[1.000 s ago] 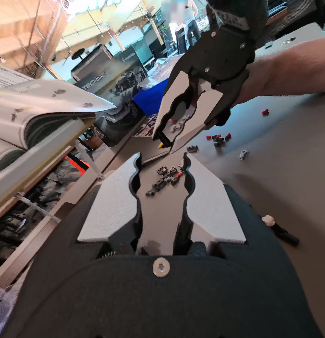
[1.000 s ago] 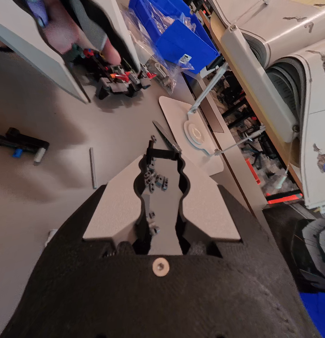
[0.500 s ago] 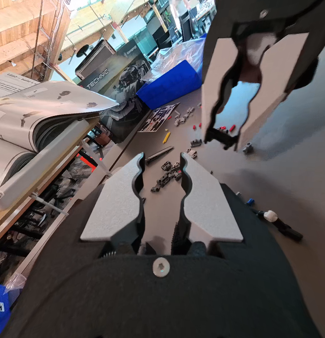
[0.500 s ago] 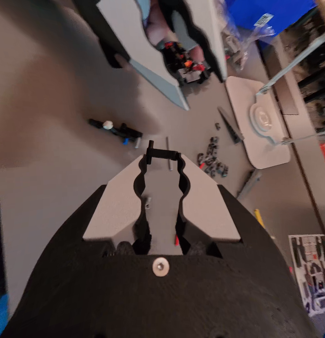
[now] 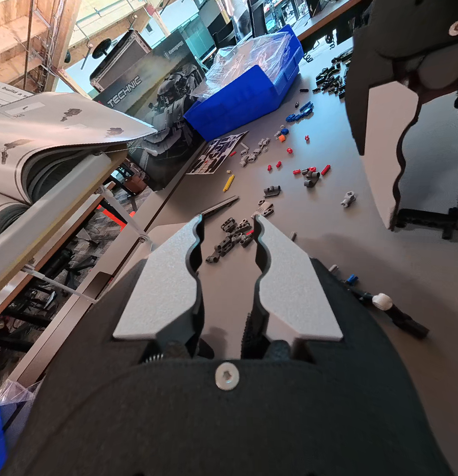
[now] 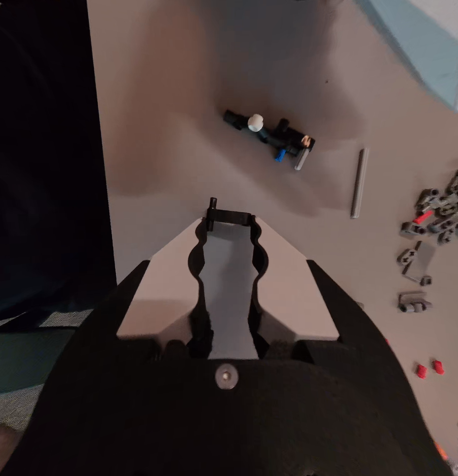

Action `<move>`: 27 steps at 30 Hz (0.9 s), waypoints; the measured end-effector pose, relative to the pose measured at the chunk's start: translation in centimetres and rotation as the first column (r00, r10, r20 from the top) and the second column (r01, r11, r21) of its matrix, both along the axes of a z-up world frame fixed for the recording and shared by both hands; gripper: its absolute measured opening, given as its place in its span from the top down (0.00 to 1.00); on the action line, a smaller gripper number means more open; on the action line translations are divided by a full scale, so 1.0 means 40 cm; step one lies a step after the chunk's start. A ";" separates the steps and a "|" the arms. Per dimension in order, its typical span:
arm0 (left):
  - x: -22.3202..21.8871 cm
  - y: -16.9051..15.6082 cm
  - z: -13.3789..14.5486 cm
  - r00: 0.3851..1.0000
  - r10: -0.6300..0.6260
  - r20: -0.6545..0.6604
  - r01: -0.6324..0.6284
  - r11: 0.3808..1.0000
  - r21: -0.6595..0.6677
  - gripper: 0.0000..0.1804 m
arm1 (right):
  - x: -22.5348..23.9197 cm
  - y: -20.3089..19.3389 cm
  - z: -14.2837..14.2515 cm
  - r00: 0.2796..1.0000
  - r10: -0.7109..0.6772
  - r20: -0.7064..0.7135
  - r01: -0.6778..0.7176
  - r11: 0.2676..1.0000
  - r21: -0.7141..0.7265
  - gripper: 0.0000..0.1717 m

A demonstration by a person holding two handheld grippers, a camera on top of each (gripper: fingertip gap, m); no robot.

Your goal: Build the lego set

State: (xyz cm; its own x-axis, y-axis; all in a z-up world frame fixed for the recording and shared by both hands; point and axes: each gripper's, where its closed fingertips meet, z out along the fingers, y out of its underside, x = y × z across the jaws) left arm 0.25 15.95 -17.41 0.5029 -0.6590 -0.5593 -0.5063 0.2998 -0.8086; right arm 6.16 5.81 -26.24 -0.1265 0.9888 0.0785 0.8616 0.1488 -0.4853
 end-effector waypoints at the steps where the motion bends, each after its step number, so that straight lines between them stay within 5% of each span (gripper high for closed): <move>1: -0.001 0.002 -0.003 1.000 0.002 -0.002 -0.002 1.000 -0.004 0.80 | 0.001 -0.002 -0.003 1.000 -0.005 0.011 0.005 1.000 -0.020 0.82; 7: -0.005 0.006 -0.008 1.000 0.009 -0.003 -0.009 0.999 -0.031 0.79 | -0.005 0.001 -0.006 0.999 -0.025 0.030 0.027 0.998 -0.050 0.76; 27: -0.008 0.006 0.001 1.000 0.012 0.005 -0.012 0.999 -0.037 0.81 | -0.012 -0.003 0.008 0.998 -0.059 -0.023 0.061 0.994 0.089 0.84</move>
